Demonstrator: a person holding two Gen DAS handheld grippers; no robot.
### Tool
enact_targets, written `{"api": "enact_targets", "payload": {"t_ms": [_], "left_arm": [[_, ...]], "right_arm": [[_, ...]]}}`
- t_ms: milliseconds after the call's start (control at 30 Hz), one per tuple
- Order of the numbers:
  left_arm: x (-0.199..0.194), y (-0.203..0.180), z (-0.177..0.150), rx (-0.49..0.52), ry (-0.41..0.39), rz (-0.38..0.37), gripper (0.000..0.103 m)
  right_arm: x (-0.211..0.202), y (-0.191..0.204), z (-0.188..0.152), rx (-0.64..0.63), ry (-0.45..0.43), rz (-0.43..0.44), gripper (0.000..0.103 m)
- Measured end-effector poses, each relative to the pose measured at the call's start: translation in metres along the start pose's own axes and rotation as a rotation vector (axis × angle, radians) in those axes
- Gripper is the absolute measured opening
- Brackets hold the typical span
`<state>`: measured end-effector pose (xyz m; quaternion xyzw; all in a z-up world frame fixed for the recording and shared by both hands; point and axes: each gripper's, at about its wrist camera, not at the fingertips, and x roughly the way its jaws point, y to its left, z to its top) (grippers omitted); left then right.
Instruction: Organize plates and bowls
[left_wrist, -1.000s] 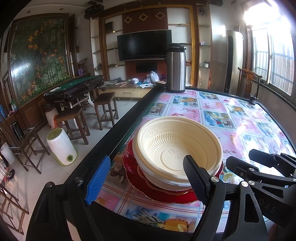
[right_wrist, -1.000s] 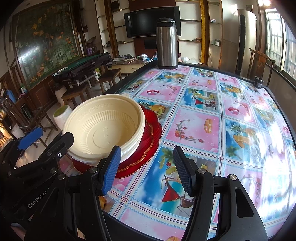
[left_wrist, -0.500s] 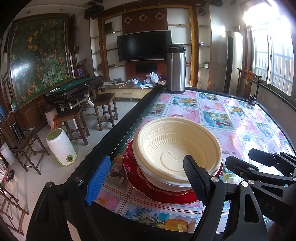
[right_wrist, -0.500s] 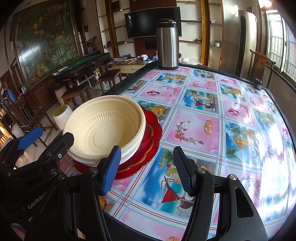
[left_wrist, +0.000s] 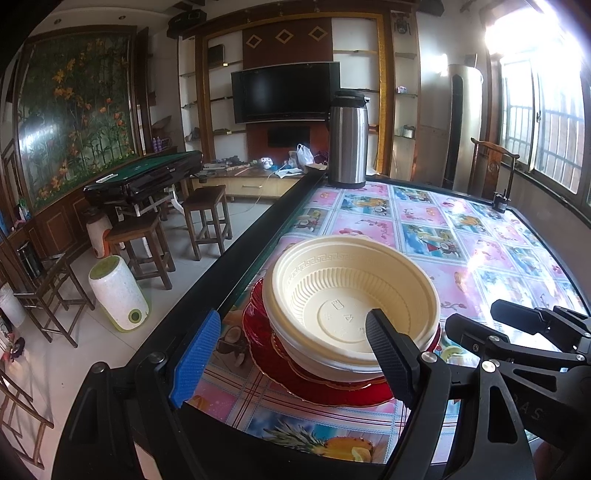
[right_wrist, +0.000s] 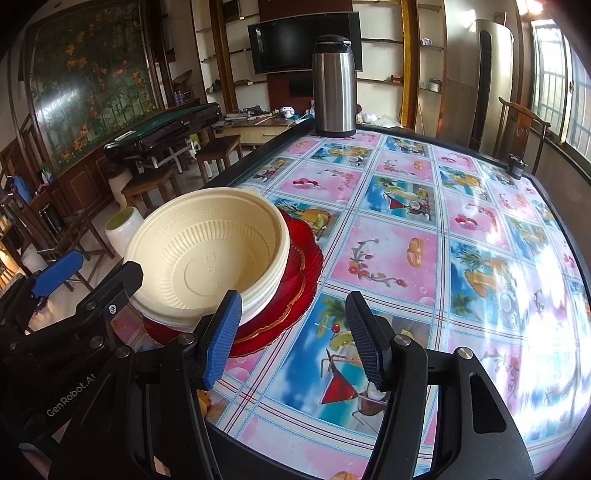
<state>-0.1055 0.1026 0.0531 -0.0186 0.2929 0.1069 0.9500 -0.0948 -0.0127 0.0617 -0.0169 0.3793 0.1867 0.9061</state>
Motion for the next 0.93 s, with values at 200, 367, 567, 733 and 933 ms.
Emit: {"api": "enact_targets", "payload": {"t_ms": [200,367,567,733,933], "left_arm": [[0.0008,-0.0006,0.0003,0.000,0.003,-0.004,0.081],[0.0019,-0.0018,-0.0004,0.001,0.006,-0.008,0.081],[0.0021,-0.0020,-0.0016,-0.001,-0.006,0.001,0.081],[0.0004,-0.0022,-0.0035,0.004,-0.027,0.013,0.081],[0.0006,-0.0046,-0.0048,0.006,-0.011,-0.010,0.081]], "right_arm": [[0.0008,-0.0013,-0.0007,0.001,0.000,0.001,0.059],[0.0004,-0.0020,-0.0016,0.003,0.000,0.002,0.059],[-0.0003,-0.0023,-0.0032,0.007,0.004,0.004,0.059],[0.0000,-0.0029,-0.0032,0.008,0.000,0.004,0.059],[-0.0004,-0.0044,-0.0036,0.010,0.002,0.002,0.059]]}}
